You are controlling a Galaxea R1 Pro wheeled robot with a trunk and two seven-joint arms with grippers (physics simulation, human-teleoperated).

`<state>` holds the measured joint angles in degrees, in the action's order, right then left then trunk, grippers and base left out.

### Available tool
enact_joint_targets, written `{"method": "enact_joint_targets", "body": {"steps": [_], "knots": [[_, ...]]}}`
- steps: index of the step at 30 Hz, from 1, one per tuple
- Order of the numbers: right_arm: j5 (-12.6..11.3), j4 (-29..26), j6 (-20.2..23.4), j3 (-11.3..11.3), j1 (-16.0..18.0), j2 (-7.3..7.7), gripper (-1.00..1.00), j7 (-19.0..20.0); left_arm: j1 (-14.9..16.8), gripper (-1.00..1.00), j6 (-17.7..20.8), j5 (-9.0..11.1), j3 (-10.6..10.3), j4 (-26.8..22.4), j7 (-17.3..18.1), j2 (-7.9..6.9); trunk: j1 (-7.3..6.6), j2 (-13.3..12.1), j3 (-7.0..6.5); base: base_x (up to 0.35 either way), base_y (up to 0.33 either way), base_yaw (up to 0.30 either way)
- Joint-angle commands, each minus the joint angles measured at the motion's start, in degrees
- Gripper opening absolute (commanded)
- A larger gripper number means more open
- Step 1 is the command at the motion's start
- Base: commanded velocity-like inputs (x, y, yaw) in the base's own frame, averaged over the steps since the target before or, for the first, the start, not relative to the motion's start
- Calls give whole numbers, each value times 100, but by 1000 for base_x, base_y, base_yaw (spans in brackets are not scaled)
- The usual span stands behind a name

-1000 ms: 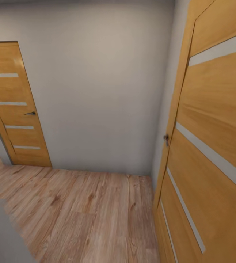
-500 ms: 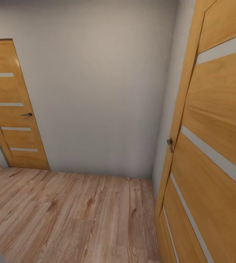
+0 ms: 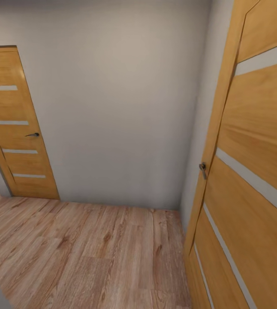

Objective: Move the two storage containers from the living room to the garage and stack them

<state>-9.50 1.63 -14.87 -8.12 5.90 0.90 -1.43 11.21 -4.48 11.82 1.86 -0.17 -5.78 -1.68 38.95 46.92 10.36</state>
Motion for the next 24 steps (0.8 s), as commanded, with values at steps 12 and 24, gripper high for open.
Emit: {"method": "enact_joint_targets", "body": {"steps": [12,24], "knots": [[-52,17,-34,-49,8,-2,100,-7,4,100,-18,22,16,5,-2,1,1,6,8,0,50,0],[-52,19,-25,-58,8,-2,100,-7,4,100,-18,22,16,6,-2,1,1,6,8,0,0,0]]}}
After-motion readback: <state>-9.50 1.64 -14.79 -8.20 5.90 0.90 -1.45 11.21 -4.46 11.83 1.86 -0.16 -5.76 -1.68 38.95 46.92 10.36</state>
